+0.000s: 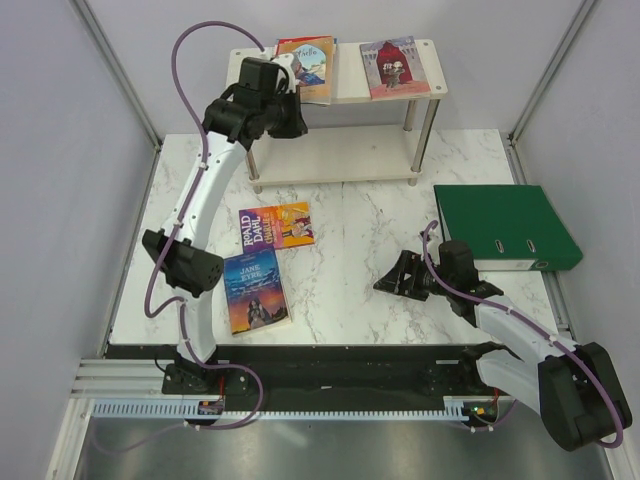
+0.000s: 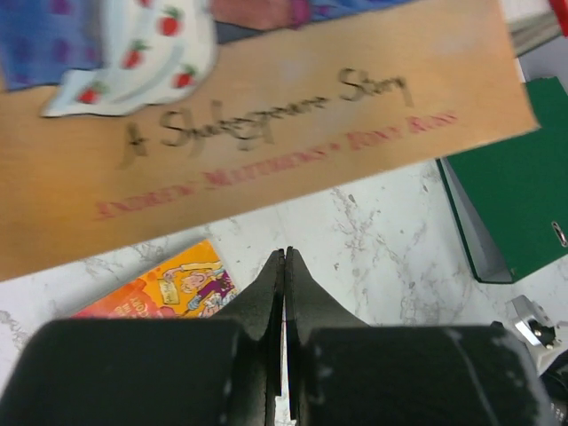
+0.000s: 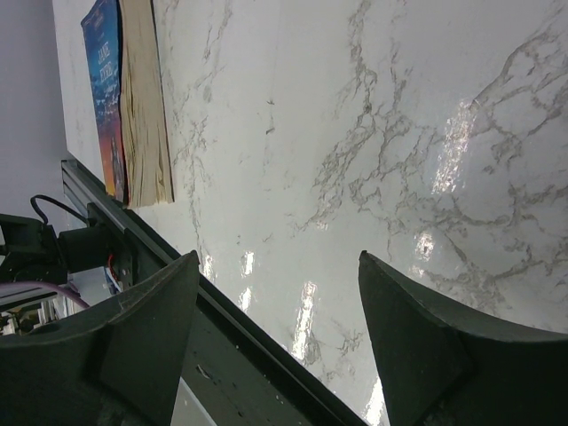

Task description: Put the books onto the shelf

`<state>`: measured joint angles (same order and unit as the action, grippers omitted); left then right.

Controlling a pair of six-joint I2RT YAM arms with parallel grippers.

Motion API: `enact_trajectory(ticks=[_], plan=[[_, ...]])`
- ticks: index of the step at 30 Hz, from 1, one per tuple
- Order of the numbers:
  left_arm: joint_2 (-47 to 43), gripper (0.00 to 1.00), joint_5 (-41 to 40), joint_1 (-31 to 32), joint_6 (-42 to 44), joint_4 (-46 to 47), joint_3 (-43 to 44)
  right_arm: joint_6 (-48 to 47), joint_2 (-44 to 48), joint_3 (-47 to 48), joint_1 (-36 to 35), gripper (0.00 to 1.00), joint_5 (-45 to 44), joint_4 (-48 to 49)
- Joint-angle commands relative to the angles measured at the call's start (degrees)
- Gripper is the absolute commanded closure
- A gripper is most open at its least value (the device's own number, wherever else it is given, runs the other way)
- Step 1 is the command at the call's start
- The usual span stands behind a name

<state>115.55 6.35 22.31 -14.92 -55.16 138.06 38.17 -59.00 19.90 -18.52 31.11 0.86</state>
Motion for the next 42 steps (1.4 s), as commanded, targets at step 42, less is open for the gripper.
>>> enact_trajectory(ticks=[42], plan=[[-9.3, 0.97, 6.5, 1.5, -2.0, 14.4, -10.0, 0.1, -1.2, -0.5, -0.1, 0.19, 0.6, 3.3]])
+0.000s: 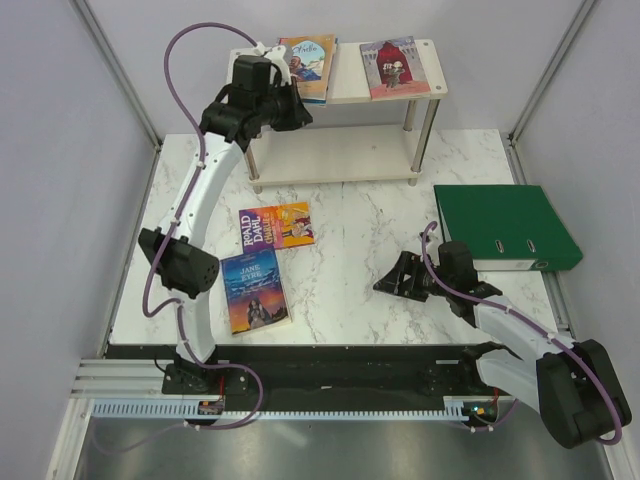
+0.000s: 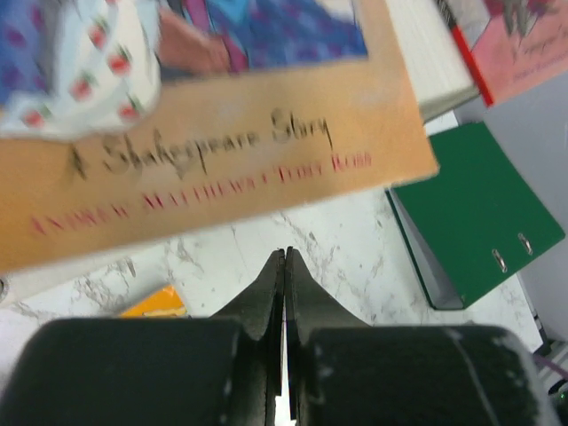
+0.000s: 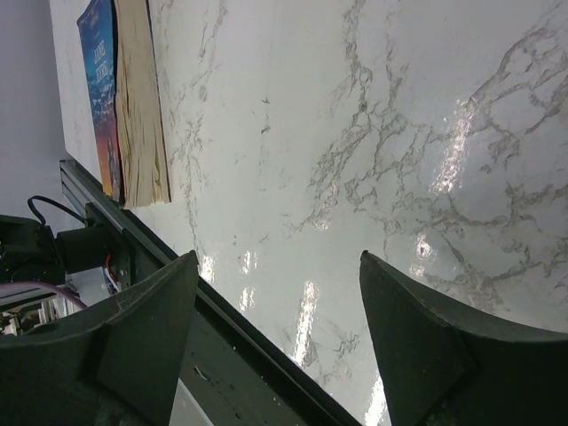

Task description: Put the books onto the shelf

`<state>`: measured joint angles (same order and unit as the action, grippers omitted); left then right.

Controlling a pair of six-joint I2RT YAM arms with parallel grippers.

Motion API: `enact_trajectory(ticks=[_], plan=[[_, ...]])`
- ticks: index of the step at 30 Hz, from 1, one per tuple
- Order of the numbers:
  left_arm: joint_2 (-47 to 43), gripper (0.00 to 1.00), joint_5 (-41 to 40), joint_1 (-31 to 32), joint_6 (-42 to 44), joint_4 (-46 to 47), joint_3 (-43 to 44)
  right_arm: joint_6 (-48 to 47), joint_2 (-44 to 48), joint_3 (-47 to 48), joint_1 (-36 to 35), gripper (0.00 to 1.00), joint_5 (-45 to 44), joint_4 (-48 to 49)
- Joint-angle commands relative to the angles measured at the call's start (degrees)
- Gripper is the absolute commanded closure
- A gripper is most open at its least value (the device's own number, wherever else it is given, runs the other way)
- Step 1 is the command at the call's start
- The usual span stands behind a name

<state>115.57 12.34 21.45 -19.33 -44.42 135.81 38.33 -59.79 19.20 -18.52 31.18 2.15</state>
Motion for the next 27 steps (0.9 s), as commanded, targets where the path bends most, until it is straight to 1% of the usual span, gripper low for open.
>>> enact_trajectory(ticks=[1, 2, 3, 4, 5, 6, 7, 8, 9, 10, 11, 12, 13, 14, 15, 17, 18, 19, 20, 21, 22, 23, 25, 26, 27], plan=[[-11.2, 0.94, 0.3, 2.9, 2.2, 5.6, -13.9, -0.1, -0.7, 0.4, -0.2, 0.19, 0.7, 2.0], [-15.6, 0.88, 0.3, 3.1, 1.8, 6.4, -17.2, -0.3, -1.3, 0.7, -0.1, 0.18, 0.7, 2.1], [-18.1, 0.86, 0.5, 3.2, 1.3, 7.6, -20.8, -0.6, -1.6, 1.2, -0.2, 0.18, 0.9, 2.2], [-20.4, 0.85, 0.7, 3.3, 0.3, 9.3, -28.9, -0.9, -2.0, 1.5, -0.4, 0.16, 0.7, 2.2], [-25.4, 0.83, 0.6, 3.3, -0.3, 12.0, -32.9, -1.1, -2.9, 1.9, -0.5, 0.15, 0.4, 2.0], [-27.7, 0.81, 0.3, 3.3, -1.1, 13.6, -41.4, -1.4, -3.3, 2.8, -0.7, 0.14, 0.1, 1.9], [-30.5, 0.76, -0.3, 3.3, -2.2, 15.0, -45.6, -1.6, -3.9, 3.6, -1.4, 0.13, -0.2, 1.9], [-34.9, 0.66, -1.0, 3.3, -2.8, 17.2, -49.6, -1.6, -5.2, 4.9, -1.9, 0.12, -1.1, 1.7], [-37.3, 0.6, -1.9, 3.3, -3.3, 17.9, -56.8, -1.3, -6.0, 5.7, -3.1, 0.11, -1.4, 1.9], [-39.2, 0.43, -3.7, 3.3, -4.3, 18.3, -60.3, -1.2, -6.7, 6.5, -3.9, 0.09, -1.7, 2.0], [-41.0, 0.31, -4.7, 3.3, -5.1, 19.0, -63.7, -1.0, -8.5, 8.3, -4.8, 0.07, -2.5, 2.4], [-44.6, 0.2, -5.5, 3.3, -5.9, 19.4, -69.8, -0.6, -9.5, 9.3, -6.9, 0.06, -3.0, 2.9], [-46.1, 0.03, -6.9, 3.3, -7.2, 19.4, -72.5, 0.2, -10.6, 10.1, -8.1, 0.02, -3.7, 3.5], [-47.8, 0.0, -7.8, 3.2, -8.1, 19.1, -75.0, 0.8, -13.0, 12.2, -9.3, 0.02, -4.5, 4.9], [-50.6, 0.0, -8.7, 2.9, -10.0, 18.4, -79.5, 1.3, -14.7, 13.3, -11.8, 0.02, -4.6, 5.6], [-53.2, 0.0, -12.0, 2.4, -12.6, 17.0, -83.4, 3.2, -20.3, 16.7, -14.2, 0.02, -4.7, 8.4], [-54.3, 0.0, -12.1, 1.8, -14.9, 14.9, -86.6, 3.7, -22.3, 18.0, -16.7, 0.02, -4.8, 9.3], [-56.6, 0.0, -14.6, 0.9, -16.2, 14.0, -88.1, 5.0, -26.7, 19.2, -18.1, 0.02, -4.8, 11.1], [-57.5, 0.0, -15.1, 0.3, -17.3, 13.1, -90.7, 5.7, -29.0, 21.6, -19.4, 0.02, -5.0, 11.8], [-58.4, 0.0, -15.1, -1.2, -19.0, 11.8, -91.9, 6.4, -31.4, 23.0, -22.0, 0.02, -4.6, 12.7], [-59.8, 0.0, -15.2, -1.9, -19.7, 11.1, -93.1, 8.2, -36.2, 24.2, -23.3, 0.02, -4.2, 14.6], [-60.3, 0.01, -15.1, -2.9, -20.2, 10.5, -94.7, 8.9, -38.4, 26.7, -25.5, 0.02, -4.0, 15.3], [-61.2, 0.02, -14.6, -6.2, -21.4, 8.0, -96.2, 10.8, -44.1, 29.6, -27.5, 0.02, -3.4, 18.2], [-61.6, 0.02, -14.4, -7.5, -21.6, 7.4, -97.6, 12.7, -45.5, 30.4, -29.0, 0.02, -3.2, 19.1], [-62.0, 0.03, -14.1, -10.2, -21.8, 6.8, -98.4, 13.4, -46.7, 31.0, -29.7, 0.02, -3.1, 20.1]])
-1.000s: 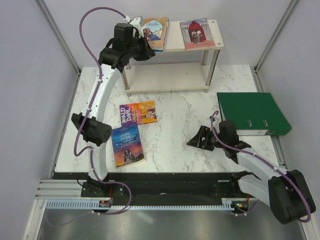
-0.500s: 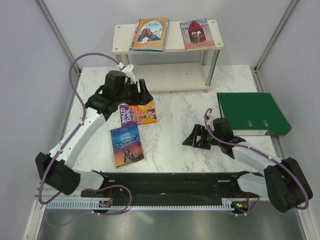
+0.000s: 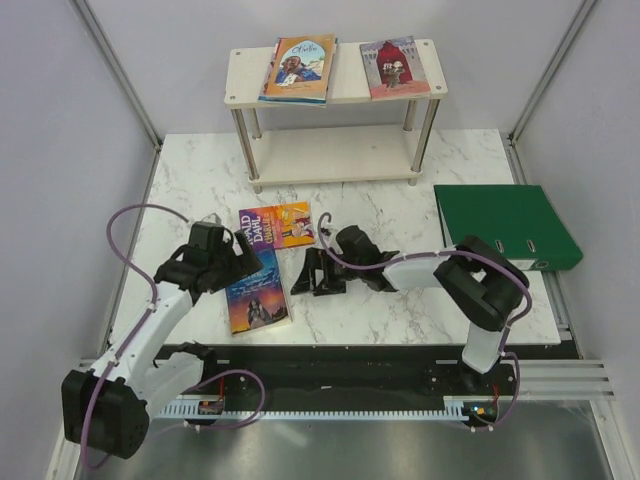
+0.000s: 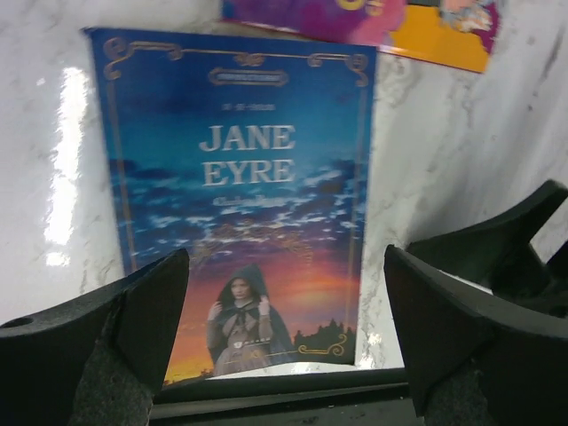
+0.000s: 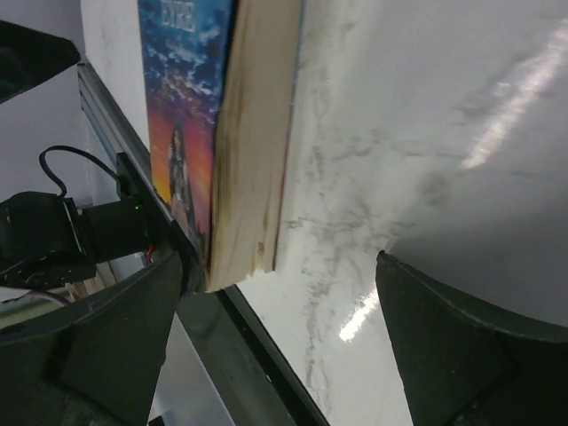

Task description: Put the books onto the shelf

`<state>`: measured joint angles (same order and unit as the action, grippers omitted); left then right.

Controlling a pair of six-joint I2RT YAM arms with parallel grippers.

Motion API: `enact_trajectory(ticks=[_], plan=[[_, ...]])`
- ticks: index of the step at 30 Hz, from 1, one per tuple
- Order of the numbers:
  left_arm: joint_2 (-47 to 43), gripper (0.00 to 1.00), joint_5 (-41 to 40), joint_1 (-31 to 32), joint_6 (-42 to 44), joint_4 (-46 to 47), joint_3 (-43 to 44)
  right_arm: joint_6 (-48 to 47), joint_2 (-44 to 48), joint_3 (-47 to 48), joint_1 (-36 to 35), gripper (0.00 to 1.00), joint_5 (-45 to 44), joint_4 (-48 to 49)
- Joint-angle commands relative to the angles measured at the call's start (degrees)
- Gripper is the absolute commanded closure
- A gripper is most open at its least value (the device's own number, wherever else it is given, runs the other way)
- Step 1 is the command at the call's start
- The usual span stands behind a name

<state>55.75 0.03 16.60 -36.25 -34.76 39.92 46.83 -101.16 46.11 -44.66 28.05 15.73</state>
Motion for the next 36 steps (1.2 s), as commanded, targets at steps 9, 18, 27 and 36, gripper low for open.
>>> enact_trajectory(ticks=[9, 18, 27, 36], plan=[[-1.1, 0.06, -2.6, -9.2, -11.4, -4.1, -7.6, 8.2, -13.6, 11.7, -6.0, 0.02, 0.5, 8.9], [3.7, 0.07, 7.5, -10.4, -14.0, 7.7, -18.2, 11.1, -16.1, 15.7, -8.6, 0.04, 2.0, 12.1], [4.8, 0.07, 8.5, -10.4, -12.2, 8.8, -17.0, 15.4, -13.1, 13.0, -9.1, 0.1, 5.9, 23.9], [6.7, 0.07, 9.5, -10.4, -11.7, 10.2, -17.1, 14.3, -13.6, 16.4, -12.0, 0.25, 8.6, 26.0]])
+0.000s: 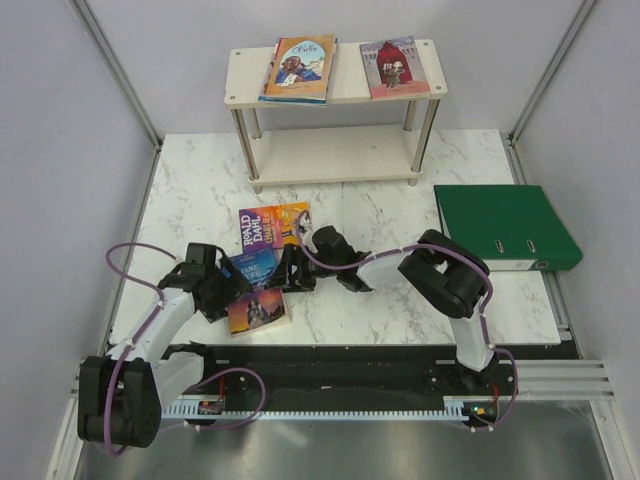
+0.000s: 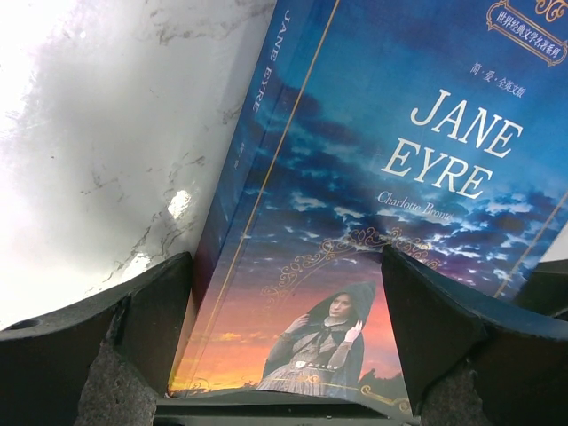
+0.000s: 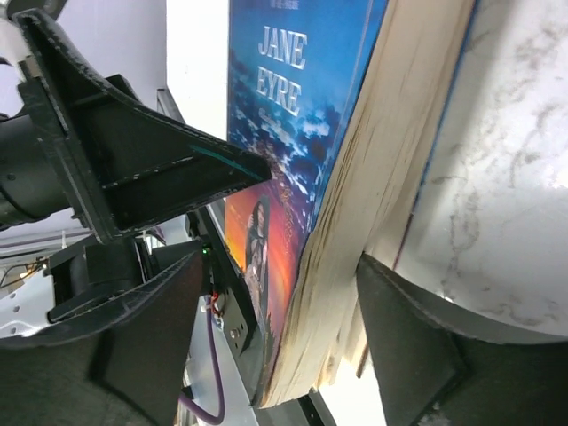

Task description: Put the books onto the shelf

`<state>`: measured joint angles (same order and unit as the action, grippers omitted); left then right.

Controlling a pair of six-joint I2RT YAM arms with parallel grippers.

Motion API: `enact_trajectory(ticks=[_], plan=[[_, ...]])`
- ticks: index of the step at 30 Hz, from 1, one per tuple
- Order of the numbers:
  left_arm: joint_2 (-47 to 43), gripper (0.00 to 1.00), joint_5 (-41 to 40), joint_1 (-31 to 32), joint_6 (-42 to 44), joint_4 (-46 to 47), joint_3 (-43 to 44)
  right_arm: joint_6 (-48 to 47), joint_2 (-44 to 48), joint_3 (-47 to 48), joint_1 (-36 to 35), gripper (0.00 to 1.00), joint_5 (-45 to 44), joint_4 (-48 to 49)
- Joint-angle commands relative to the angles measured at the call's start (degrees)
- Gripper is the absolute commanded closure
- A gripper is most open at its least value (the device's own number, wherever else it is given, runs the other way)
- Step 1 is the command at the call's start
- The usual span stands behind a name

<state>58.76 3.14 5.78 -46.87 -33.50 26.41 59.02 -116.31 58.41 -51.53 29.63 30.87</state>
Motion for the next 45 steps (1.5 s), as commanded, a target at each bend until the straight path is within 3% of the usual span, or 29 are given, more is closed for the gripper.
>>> enact_trajectory(ticks=[1, 5, 8, 10, 15, 18, 19, 21, 22, 31, 37, 45], plan=[[3.9, 0.07, 6.4, 0.5, -0.9, 9.1, -3.5, 1.9, 1.3, 4.4, -5.5, 0.26, 7.1, 10.5], [4.3, 0.06, 7.1, 0.5, -0.1, 9.2, -2.7, -1.5, 1.0, 6.1, -6.5, 0.28, 5.3, 6.3], [2.9, 0.04, 7.7, 0.5, 0.8, 9.2, -1.8, -12.9, 1.4, 11.9, -8.0, 0.25, -3.7, -18.1], [1.4, 0.04, 8.0, 0.5, 1.5, 9.2, -0.9, -18.5, 0.8, 16.6, -9.4, 0.23, -8.0, -25.4], [-1.8, 0.03, 8.8, 0.5, 2.4, 8.9, 0.6, -18.0, -2.5, 19.7, -9.9, 0.26, -7.9, -28.9], [-3.2, 0.03, 9.1, 0.5, 2.7, 8.5, 1.1, -17.7, -3.3, 20.1, -10.1, 0.52, -7.1, -28.6], [-3.7, 0.02, 9.0, 0.5, 2.7, 8.4, 1.1, -17.7, -3.3, 20.1, -10.1, 0.73, -7.1, -28.6], [-4.0, 0.02, 8.7, 0.5, 2.7, 8.3, 1.1, -18.1, -3.2, 20.0, -10.1, 0.95, -7.3, -28.7], [-4.3, 0.02, 8.5, 0.5, 2.7, 8.0, 1.1, -18.2, -3.0, 19.8, -10.0, 1.0, -8.0, -28.8], [-14.6, 0.01, 9.1, 0.5, 6.1, 7.8, 4.1, -21.4, 5.9, 12.0, -5.3, 1.0, -10.5, -28.3], [-24.7, 0.0, 9.2, 0.5, 10.4, 9.9, 5.4, -25.2, 16.5, 5.2, -0.2, 1.0, -4.8, -23.9], [-25.1, 0.0, 14.9, 0.5, 9.4, 15.2, 2.9, -24.5, 24.8, 2.9, 5.7, 1.0, 3.1, -21.7]])
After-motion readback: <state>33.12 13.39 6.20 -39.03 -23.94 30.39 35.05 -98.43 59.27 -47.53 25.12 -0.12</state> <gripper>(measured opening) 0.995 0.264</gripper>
